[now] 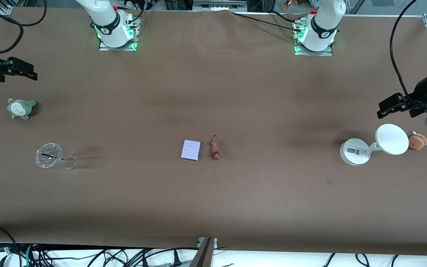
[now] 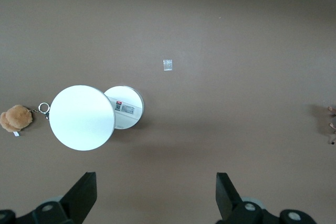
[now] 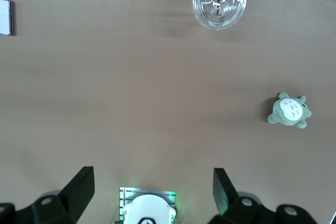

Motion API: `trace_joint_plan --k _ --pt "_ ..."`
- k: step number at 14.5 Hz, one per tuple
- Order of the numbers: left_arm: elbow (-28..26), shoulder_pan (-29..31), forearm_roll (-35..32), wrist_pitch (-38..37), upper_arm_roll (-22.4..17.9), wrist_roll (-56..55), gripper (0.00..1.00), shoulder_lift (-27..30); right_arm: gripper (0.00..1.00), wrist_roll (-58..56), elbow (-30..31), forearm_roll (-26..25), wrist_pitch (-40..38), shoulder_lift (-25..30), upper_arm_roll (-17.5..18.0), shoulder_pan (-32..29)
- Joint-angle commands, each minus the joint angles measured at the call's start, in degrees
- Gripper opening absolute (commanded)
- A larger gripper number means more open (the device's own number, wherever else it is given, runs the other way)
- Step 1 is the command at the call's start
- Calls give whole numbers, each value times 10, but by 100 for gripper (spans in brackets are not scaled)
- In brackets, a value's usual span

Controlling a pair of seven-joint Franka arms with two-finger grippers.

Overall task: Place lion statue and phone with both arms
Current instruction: 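Move the left gripper toward the brown lion statue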

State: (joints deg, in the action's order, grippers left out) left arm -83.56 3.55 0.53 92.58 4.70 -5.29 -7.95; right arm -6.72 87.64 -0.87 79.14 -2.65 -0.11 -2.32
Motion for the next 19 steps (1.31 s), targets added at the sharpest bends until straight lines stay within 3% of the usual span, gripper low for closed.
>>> trace_joint_plan --k 1,19 --pt "25 -4 6 -19 0 2 100 14 100 0 -18 -3 -12 -8 3 -5" --pt "25 7 12 -32 -5 4 100 -1 100 1 -17 -3 -14 -8 2 -6"
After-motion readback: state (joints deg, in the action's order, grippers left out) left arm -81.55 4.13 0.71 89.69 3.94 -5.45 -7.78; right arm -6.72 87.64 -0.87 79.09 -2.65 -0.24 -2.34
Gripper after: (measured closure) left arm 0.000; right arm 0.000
